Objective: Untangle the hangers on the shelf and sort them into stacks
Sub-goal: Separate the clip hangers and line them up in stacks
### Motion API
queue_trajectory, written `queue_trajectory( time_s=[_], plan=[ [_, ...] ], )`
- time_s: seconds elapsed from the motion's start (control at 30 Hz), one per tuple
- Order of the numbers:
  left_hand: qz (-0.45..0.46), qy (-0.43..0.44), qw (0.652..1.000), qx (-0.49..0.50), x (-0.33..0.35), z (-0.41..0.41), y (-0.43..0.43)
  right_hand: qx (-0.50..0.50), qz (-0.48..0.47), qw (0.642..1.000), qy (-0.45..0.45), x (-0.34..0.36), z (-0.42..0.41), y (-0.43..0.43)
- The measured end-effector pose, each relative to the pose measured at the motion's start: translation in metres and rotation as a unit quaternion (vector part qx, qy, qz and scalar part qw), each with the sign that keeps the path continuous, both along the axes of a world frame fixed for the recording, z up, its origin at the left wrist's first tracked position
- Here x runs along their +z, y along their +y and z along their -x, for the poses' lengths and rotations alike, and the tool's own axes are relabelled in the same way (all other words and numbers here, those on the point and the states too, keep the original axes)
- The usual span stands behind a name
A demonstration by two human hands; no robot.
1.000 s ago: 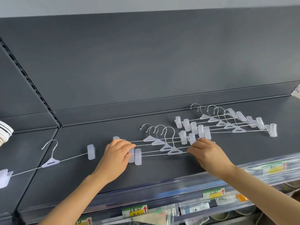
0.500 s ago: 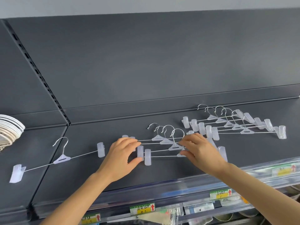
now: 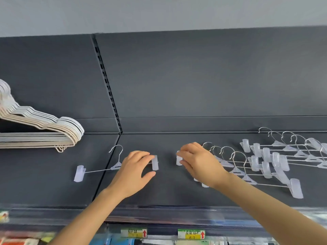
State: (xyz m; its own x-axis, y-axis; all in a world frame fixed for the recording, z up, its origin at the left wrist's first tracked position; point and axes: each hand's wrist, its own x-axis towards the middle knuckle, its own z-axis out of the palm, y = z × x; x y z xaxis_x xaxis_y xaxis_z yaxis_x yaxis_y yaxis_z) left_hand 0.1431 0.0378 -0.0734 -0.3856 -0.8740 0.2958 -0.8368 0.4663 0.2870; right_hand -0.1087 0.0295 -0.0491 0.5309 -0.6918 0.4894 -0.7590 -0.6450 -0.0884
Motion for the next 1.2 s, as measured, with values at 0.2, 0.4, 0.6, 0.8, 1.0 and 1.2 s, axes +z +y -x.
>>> queue_trajectory(
  time_s=[0.2,0.4,0.6,0.8,1.0,1.2],
  plan=[
    [-0.023,-0.010,0.997,0.076,-0.001,-0.070,0.012,-0.020,-0.166,0.978,0.123,-0.005,-0.082,-0.020],
    [-0.034,-0.010,0.992,0.118,-0.003,-0.121,0.021,-0.018,-0.316,0.946,0.072,-0.007,-0.162,-0.036],
    [-0.042,-0.018,0.991,0.126,-0.009,-0.147,0.028,-0.099,-0.401,0.909,0.065,-0.002,-0.207,-0.034],
    [0.011,-0.029,0.995,0.096,-0.005,-0.156,0.027,-0.121,-0.370,0.921,-0.016,-0.004,-0.213,-0.035],
    [0.095,-0.067,0.993,0.024,0.013,-0.127,0.013,-0.154,-0.233,0.960,-0.033,0.033,-0.168,-0.024],
    [0.097,-0.081,0.989,-0.075,0.014,-0.072,-0.005,-0.192,-0.234,0.948,-0.096,0.046,-0.068,0.001]
  ],
)
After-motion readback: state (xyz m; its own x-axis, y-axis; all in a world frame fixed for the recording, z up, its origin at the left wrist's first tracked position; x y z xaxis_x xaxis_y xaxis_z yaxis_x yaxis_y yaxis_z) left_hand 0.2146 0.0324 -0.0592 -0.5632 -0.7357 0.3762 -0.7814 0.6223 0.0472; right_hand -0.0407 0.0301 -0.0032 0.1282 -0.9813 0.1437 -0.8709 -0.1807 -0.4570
